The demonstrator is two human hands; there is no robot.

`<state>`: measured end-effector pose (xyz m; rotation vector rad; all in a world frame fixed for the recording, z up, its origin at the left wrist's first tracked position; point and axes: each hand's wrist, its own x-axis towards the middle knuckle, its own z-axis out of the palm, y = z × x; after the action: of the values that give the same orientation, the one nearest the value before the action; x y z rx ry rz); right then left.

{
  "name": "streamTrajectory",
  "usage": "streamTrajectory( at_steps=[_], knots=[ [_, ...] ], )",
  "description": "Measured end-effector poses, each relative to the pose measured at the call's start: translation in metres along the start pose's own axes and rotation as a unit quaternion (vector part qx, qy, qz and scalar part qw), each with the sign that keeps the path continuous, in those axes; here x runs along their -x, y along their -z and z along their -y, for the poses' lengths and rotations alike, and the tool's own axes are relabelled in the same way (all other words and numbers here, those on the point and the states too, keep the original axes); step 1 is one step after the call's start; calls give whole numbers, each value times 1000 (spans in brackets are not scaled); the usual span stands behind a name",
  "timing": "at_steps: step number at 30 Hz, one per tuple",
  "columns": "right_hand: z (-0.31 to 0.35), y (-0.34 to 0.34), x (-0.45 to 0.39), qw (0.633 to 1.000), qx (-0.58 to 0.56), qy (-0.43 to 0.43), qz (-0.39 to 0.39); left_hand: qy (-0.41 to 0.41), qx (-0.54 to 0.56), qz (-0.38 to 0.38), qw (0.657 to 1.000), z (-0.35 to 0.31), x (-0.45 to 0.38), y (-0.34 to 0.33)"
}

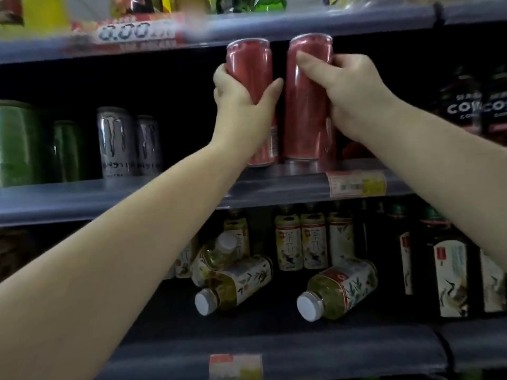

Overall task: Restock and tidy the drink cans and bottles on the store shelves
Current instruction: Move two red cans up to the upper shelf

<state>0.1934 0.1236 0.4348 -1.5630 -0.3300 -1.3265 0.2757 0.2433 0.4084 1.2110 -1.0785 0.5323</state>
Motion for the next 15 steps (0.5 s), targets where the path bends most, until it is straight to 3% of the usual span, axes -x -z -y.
streamTrajectory(
  at_steps=[5, 8, 12, 15],
  knots=[
    [-8, -6, -4, 999, 34, -23, -13, 86, -63, 25, 994, 3, -11, -16],
    [-16, -3, -1, 997, 37, -73, -3, 134, -17, 64, 989, 15, -12, -13],
    [-18, 2, -4, 995, 28, -96, -3, 138, 30, 157, 977, 27, -20, 2],
    [-21, 1, -2, 982, 137, -126, 19, 176, 39, 181, 967, 34, -23, 10]
  ],
)
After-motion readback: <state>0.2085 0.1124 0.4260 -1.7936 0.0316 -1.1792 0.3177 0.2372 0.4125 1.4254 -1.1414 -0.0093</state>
